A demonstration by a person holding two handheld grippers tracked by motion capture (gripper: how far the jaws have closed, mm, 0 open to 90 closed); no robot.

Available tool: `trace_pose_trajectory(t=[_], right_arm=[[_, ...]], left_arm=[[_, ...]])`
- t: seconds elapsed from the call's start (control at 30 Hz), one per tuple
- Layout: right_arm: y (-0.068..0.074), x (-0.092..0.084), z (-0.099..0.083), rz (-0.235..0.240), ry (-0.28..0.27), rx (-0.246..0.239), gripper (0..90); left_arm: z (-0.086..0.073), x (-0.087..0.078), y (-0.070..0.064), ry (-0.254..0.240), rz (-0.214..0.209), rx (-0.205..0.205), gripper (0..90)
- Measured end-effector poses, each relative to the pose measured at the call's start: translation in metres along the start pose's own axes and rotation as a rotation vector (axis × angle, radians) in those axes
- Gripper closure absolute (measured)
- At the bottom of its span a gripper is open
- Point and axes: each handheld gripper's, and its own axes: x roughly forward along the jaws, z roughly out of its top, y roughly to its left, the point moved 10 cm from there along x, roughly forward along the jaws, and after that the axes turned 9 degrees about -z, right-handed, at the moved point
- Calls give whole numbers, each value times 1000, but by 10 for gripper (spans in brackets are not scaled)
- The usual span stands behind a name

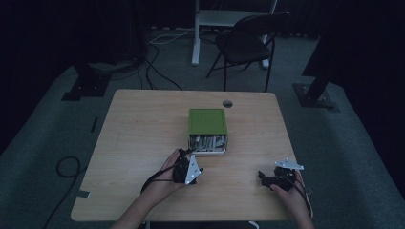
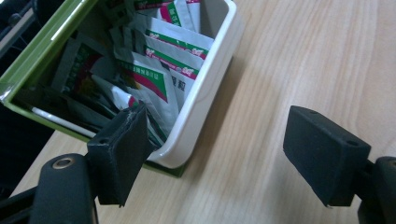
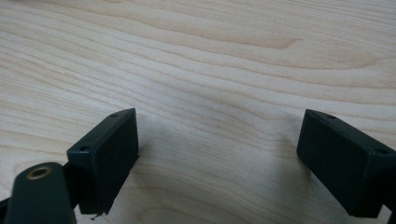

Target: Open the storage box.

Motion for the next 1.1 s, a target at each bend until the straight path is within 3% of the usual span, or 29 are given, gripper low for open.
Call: trace_pose_trajectory(t=[0.1,0.2,0.3,0.33,0.4,0.43,0.47,0.53,0.67,1.1], right_arm=[[0,0,0,0,0,0,123],[0,0,0,0,0,0,123],[0,0,0,0,0,0,124],[0,0,0,0,0,0,123],[0,0,0,0,0,0,124],[0,0,0,0,0,0,123],[0,0,0,0,0,0,123],[0,0,0,0,0,0,124],[0,0,0,0,0,0,123],[0,0,0,0,0,0,123]], left_arm=[[0,4,2,21,5,35,269],[-1,8,4,36,11,26,344],[2,9,6,16,12,44,439],[0,12,7,38,11,39,453],[-1,13,10,54,24,85,467],[-1,13,10,54,24,85,467],[-2,15,13,80,46,125,468],[-4,17,13,90,45,113,485],[-7,22,10,110,34,138,533],[-11,30,18,156,92,189,606]])
